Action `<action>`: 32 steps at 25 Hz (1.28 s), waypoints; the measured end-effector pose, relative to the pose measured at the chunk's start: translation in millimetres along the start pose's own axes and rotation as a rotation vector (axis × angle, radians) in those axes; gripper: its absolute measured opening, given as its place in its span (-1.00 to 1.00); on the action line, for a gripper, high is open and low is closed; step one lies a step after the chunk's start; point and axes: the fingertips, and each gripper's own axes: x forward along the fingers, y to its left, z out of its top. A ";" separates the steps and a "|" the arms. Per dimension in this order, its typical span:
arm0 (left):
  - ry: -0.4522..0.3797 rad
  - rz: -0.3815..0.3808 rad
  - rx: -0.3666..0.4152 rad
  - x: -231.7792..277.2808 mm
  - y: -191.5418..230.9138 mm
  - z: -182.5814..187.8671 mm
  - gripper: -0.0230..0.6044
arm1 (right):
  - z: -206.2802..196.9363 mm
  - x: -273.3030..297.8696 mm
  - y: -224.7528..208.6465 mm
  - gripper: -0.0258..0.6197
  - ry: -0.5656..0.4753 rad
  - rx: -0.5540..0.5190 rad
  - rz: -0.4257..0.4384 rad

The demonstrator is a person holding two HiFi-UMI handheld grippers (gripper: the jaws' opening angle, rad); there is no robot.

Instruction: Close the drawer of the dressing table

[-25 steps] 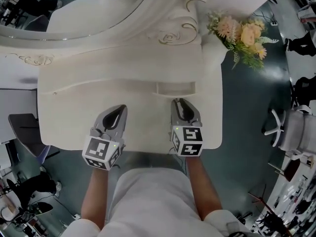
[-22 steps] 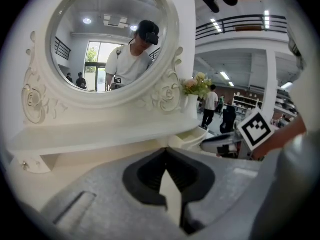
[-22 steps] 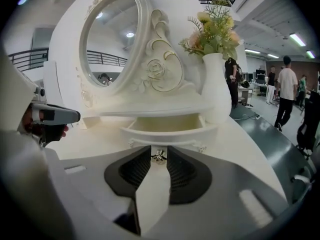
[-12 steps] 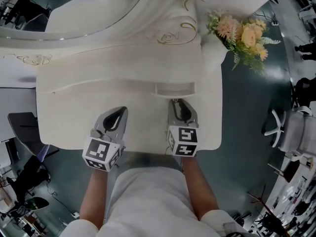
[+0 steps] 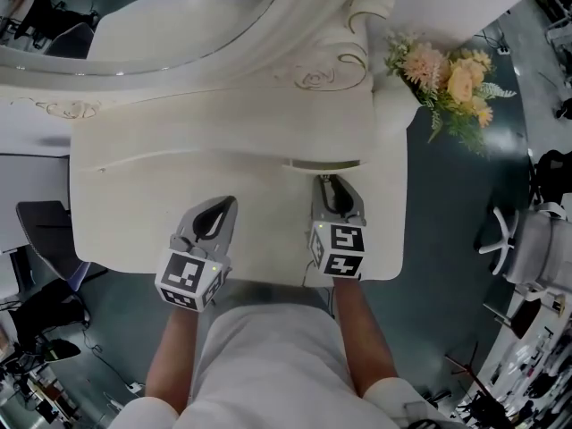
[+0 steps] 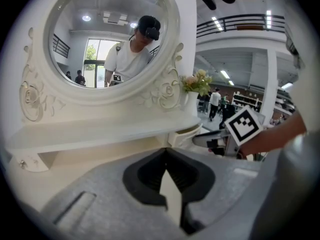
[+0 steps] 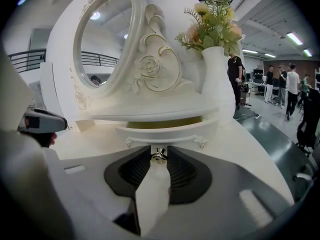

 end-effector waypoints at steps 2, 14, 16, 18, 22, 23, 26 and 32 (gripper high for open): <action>0.005 0.000 -0.004 1.1 1.9 -1.3 -0.93 | 3.8 5.4 -0.7 -0.64 -0.004 0.001 0.000; 0.024 0.021 -0.007 6.1 14.8 -1.5 -0.93 | 20.2 30.3 -6.2 -0.63 -0.037 0.001 -0.005; 0.025 0.020 -0.005 7.4 15.3 -0.9 -0.93 | 20.5 30.5 -6.2 -0.63 -0.046 -0.001 -0.011; 0.024 0.019 -0.004 7.7 14.6 0.0 -0.93 | 20.7 30.5 -6.2 -0.63 -0.046 -0.002 -0.008; 0.014 0.016 -0.002 4.9 11.9 3.1 -0.93 | 19.9 30.2 -5.4 -0.63 -0.034 0.001 0.001; 0.010 0.016 -0.001 3.8 11.3 4.1 -0.93 | 19.7 30.0 -5.0 -0.63 -0.031 -0.001 0.003; 0.002 0.017 0.000 -2.2 8.6 4.5 -0.93 | 17.5 25.8 -3.7 -0.63 -0.020 -0.006 0.006; -0.003 0.011 0.008 -17.0 -0.5 0.7 -0.93 | 11.5 6.2 -1.8 -0.63 -0.018 0.002 -0.010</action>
